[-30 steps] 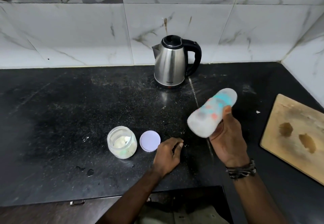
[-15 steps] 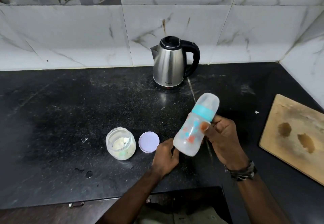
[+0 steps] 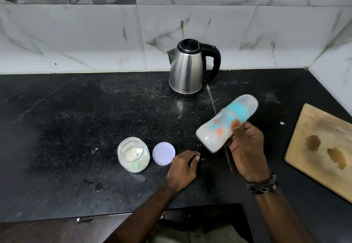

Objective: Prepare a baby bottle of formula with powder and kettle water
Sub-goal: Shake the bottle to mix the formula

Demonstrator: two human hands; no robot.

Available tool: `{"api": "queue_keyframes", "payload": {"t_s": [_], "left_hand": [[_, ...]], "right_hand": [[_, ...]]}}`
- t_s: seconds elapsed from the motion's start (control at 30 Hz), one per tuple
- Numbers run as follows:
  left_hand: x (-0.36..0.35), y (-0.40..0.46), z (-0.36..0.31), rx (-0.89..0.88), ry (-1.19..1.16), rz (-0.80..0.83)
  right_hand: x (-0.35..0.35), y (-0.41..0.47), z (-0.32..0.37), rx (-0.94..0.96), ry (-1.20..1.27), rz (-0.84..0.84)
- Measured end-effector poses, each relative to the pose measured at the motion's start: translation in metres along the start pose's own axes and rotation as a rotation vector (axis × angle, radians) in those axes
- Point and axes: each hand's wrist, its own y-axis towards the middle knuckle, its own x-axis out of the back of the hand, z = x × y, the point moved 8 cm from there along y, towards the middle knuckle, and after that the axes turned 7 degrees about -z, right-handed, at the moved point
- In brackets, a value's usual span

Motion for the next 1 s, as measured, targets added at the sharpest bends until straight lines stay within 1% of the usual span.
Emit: {"api": "queue_keyframes", "payload": {"t_s": [0.07,0.1,0.2,0.23,0.27,0.33,0.37,0.43,0.5,0.53,0.57,0.63,0.7,0.77,0.83,0.9,0.97,1.0], "left_hand": [[-0.002,-0.001,0.003,0.016,0.011,0.026],[-0.002,0.0,0.004,0.014,0.011,0.022],[0.0,0.001,-0.004,-0.015,0.0,-0.005],[0.001,0.001,-0.004,-0.016,-0.003,-0.013],[0.001,0.001,-0.003,-0.012,-0.005,-0.016],[0.002,0.001,-0.003,-0.007,-0.01,-0.015],[0.003,0.001,-0.003,-0.006,-0.015,-0.01],[0.002,0.002,-0.004,-0.008,-0.017,-0.008],[0.002,0.002,-0.004,-0.01,-0.009,-0.006],[0.001,0.002,-0.003,-0.008,-0.006,-0.006],[0.001,0.002,-0.002,-0.007,-0.006,-0.003],[-0.001,0.001,0.0,0.016,-0.003,0.02],[-0.002,0.0,0.003,0.04,0.006,0.033],[0.0,0.001,0.0,0.026,0.002,0.006],[0.0,0.002,-0.001,0.019,0.004,-0.007],[0.0,0.001,0.0,0.031,0.002,-0.001],[-0.003,0.0,0.005,0.069,-0.006,0.026],[-0.003,-0.001,0.008,0.08,-0.01,0.034]], "right_hand": [[-0.004,-0.004,0.0,0.019,-0.143,0.078],[-0.003,-0.005,0.001,0.018,-0.132,0.088],[0.005,0.001,0.006,-0.051,0.201,0.016],[0.006,0.002,0.006,-0.055,0.233,-0.007],[0.007,0.003,0.004,-0.054,0.171,-0.016],[0.007,0.002,-0.002,-0.041,-0.034,0.004],[0.006,-0.001,-0.002,-0.035,-0.09,0.02],[0.008,0.0,-0.001,-0.033,-0.052,0.007],[0.011,0.002,-0.001,-0.066,0.105,-0.054],[0.011,0.003,-0.001,-0.078,0.131,-0.086],[0.011,0.004,-0.003,-0.073,0.079,-0.093],[0.004,0.002,-0.006,-0.04,-0.098,-0.026],[-0.001,-0.002,-0.005,-0.019,-0.144,0.029],[-0.001,0.001,-0.003,-0.041,0.001,0.013],[0.0,0.003,-0.003,-0.083,0.142,-0.039],[-0.001,0.002,-0.006,-0.085,0.054,-0.034],[-0.005,-0.003,-0.008,-0.065,-0.09,0.034],[-0.007,-0.005,-0.007,-0.052,-0.112,0.054]]}}
